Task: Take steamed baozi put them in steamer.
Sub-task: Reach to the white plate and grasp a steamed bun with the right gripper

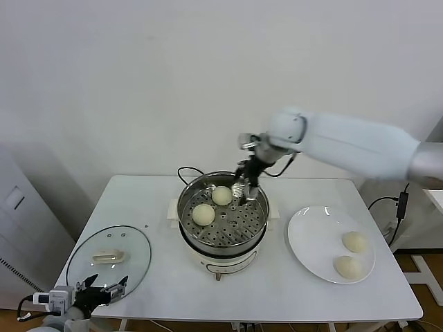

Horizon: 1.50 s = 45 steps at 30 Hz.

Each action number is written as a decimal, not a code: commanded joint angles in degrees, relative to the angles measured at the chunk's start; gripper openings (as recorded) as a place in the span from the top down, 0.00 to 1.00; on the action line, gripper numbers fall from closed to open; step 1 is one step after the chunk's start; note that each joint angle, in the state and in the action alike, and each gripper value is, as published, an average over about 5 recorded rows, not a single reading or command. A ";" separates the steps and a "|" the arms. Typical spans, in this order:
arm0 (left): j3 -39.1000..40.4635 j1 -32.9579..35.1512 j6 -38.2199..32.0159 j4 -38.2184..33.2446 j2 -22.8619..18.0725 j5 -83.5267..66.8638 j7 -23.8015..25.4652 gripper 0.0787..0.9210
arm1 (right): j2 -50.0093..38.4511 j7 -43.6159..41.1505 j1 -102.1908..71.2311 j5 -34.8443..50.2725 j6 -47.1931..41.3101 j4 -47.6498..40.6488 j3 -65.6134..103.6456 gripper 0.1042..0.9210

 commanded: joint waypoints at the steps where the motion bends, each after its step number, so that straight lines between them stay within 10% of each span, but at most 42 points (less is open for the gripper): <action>1: -0.14 0.26 0.11 -0.60 -0.10 0.03 -0.03 0.12 | -15.92 -11.78 5.31 -9.61 10.25 1.52 -5.08 0.12; 13: -0.68 0.73 0.32 -1.14 -0.05 0.03 -0.14 0.12 | -21.99 -14.79 -12.02 -27.48 20.79 -5.20 7.21 0.12; 45: -0.28 0.36 0.82 -0.99 -0.23 0.30 -0.39 0.12 | -21.13 -12.17 -40.16 -39.67 25.92 -10.01 28.91 0.12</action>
